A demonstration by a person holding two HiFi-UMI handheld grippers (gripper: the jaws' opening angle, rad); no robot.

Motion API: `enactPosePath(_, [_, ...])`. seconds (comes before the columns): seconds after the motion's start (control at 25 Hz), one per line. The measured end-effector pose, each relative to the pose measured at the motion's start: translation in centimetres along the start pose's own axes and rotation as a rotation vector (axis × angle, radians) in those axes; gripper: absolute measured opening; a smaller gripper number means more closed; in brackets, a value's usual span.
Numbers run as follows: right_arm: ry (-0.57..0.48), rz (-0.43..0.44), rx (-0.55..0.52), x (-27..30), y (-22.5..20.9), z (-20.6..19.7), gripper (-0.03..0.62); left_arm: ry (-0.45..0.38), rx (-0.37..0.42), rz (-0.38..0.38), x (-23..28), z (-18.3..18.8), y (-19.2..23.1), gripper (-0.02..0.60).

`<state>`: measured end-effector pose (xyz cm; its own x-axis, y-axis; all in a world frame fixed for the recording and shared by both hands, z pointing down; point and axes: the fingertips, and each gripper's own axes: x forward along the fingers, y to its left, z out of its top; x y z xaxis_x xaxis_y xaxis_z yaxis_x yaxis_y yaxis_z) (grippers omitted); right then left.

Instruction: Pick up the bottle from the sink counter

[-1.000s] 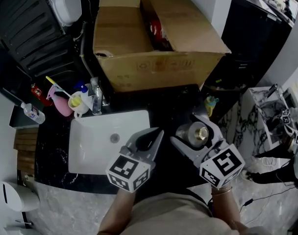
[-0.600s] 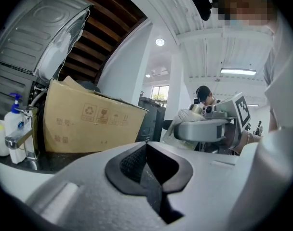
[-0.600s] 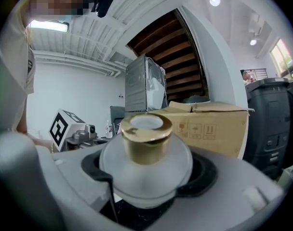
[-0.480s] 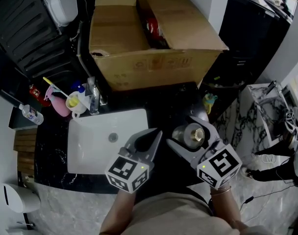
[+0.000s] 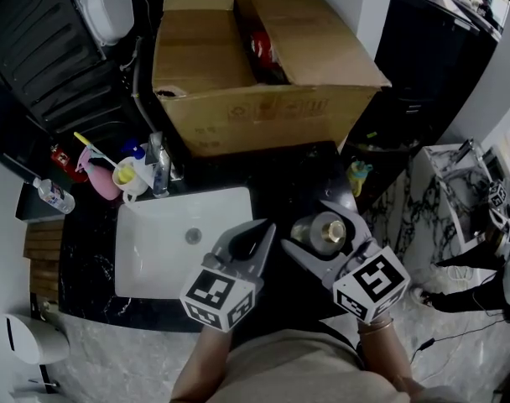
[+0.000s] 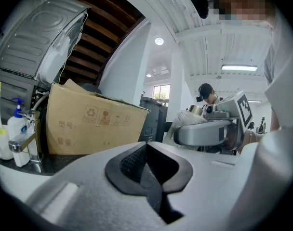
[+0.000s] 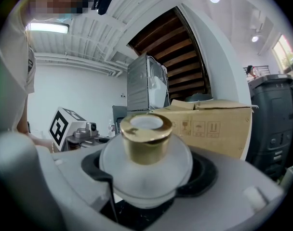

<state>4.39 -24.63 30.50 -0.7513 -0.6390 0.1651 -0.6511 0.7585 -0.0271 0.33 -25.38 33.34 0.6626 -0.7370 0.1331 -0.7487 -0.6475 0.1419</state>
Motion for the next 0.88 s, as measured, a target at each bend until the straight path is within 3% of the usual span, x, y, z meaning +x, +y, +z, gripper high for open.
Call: enactPosePath(0.88, [0.016, -0.001, 0.032, 0.37, -0.34, -0.85, 0.337, 0.015, -0.011, -0.02, 0.37, -0.52, -0.21, 0.006])
